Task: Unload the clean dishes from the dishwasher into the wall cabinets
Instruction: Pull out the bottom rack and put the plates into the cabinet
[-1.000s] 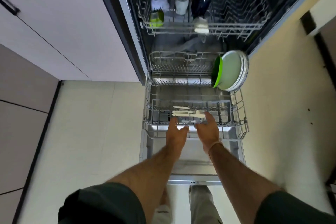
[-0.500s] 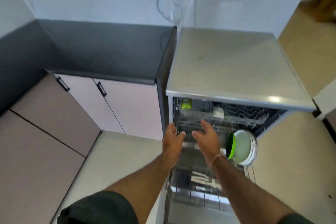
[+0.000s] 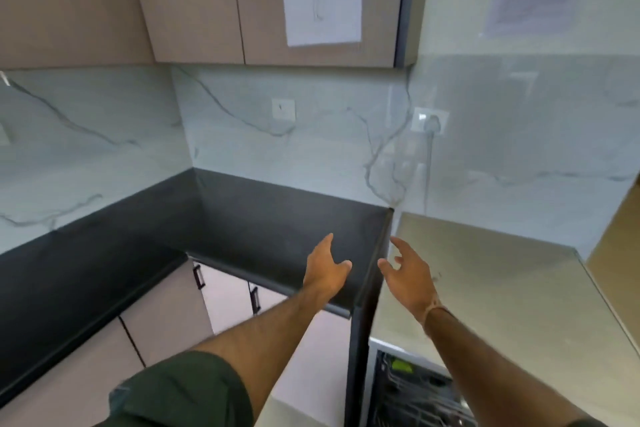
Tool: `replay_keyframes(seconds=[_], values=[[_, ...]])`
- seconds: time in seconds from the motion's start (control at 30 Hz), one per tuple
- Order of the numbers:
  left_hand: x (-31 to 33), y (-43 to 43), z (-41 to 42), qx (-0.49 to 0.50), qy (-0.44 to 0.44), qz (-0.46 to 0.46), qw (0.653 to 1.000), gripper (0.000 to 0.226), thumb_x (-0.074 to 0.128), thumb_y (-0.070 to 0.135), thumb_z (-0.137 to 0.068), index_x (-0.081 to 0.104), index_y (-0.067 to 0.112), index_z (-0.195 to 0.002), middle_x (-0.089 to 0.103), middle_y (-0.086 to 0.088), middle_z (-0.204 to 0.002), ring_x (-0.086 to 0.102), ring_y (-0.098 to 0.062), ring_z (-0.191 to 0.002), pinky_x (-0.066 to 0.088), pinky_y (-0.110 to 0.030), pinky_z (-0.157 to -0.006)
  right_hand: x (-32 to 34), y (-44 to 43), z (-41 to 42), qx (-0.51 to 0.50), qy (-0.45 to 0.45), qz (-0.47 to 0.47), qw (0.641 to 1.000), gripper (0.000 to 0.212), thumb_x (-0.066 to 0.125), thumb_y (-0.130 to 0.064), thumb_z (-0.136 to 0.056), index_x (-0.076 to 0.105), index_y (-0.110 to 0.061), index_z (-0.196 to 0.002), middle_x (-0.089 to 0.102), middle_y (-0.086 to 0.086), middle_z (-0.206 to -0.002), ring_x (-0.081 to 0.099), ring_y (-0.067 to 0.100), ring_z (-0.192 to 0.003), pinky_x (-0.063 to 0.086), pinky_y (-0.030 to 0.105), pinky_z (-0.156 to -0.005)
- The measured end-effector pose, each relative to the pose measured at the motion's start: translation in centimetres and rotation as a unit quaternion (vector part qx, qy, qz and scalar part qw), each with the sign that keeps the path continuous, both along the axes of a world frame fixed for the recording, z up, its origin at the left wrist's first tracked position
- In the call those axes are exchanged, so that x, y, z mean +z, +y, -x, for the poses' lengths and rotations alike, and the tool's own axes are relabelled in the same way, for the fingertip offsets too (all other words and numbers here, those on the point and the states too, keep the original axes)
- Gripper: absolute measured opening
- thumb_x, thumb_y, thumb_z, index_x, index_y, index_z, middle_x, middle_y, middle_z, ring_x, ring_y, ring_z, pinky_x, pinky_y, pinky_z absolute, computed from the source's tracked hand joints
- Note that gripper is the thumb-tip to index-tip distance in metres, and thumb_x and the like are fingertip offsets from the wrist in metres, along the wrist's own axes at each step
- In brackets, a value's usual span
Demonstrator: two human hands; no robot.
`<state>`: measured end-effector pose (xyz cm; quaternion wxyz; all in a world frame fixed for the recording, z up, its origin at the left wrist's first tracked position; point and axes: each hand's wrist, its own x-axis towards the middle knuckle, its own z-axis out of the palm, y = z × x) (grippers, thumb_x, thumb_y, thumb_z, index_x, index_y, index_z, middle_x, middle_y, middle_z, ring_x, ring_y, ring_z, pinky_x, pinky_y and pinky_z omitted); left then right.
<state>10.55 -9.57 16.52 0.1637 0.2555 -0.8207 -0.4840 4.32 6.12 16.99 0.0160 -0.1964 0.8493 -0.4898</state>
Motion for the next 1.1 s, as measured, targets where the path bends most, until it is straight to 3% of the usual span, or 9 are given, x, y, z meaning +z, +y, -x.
replay_keyframes(seconds=[0.23,0.47,0.77,0.93,1.03,1.1], values=[[8.0,-9.6,4.2,-0.007,0.032,0.128,0.991,0.080,0.066,0.023,-0.088,0.022,0.020,-0.156,0.023,-0.001,-0.161,0.022,-0.021,-0.148,0.026,-0.034,-0.119,8.5,-8.5,5.1,0.058,0.131,-0.056,0.988,0.061,0.058,-0.026,-0.096,0.031,-0.021,-0.151,0.029,0.001,-0.159,0.030,0.021,-0.144,0.025,0.034,-0.117],[15.5,-20.1,10.4,-0.016,0.034,0.270,0.962,0.081,0.063,0.028,-0.092,0.015,0.022,-0.157,0.009,-0.002,-0.165,0.013,-0.027,-0.150,0.024,-0.042,-0.120,16.8,-18.9,10.1,0.030,0.272,-0.163,0.948,0.063,0.052,-0.029,-0.098,0.023,-0.022,-0.154,0.016,-0.001,-0.163,0.027,0.027,-0.146,0.028,0.038,-0.115],[22.3,-32.9,19.9,-0.011,0.075,0.268,0.961,0.082,0.067,0.027,-0.091,0.017,0.021,-0.156,0.005,-0.004,-0.165,0.013,-0.030,-0.150,0.025,-0.043,-0.118,25.1,-31.1,16.6,0.003,0.386,-0.288,0.876,0.069,0.056,-0.023,-0.095,0.021,-0.018,-0.155,0.009,0.004,-0.164,0.020,0.029,-0.147,0.027,0.042,-0.117],[24.5,-38.0,24.9,0.013,0.111,0.152,0.982,0.083,0.067,0.023,-0.090,0.017,0.015,-0.156,0.010,-0.007,-0.165,0.020,-0.029,-0.148,0.028,-0.040,-0.117,28.1,-36.1,19.1,0.000,0.455,-0.330,0.827,0.073,0.057,-0.017,-0.087,0.024,-0.014,-0.152,0.014,0.009,-0.162,0.020,0.031,-0.147,0.021,0.042,-0.120],[25.9,-39.7,26.4,0.004,0.191,-0.100,0.976,0.074,0.058,0.010,-0.093,0.018,0.015,-0.156,0.032,-0.010,-0.156,0.036,-0.032,-0.140,0.035,-0.041,-0.113,29.2,-38.4,19.7,-0.002,0.467,-0.342,0.816,0.074,0.058,-0.016,-0.085,0.025,-0.014,-0.151,0.015,0.011,-0.162,0.022,0.032,-0.146,0.022,0.043,-0.120],[26.7,-40.7,27.3,-0.014,0.252,-0.273,0.928,0.060,0.049,0.000,-0.093,0.033,0.011,-0.150,0.053,-0.009,-0.134,0.049,-0.031,-0.128,0.041,-0.037,-0.103,29.7,-39.5,19.8,-0.002,0.464,-0.347,0.815,0.075,0.058,-0.015,-0.086,0.024,-0.014,-0.152,0.013,0.010,-0.162,0.020,0.032,-0.146,0.021,0.043,-0.120]])
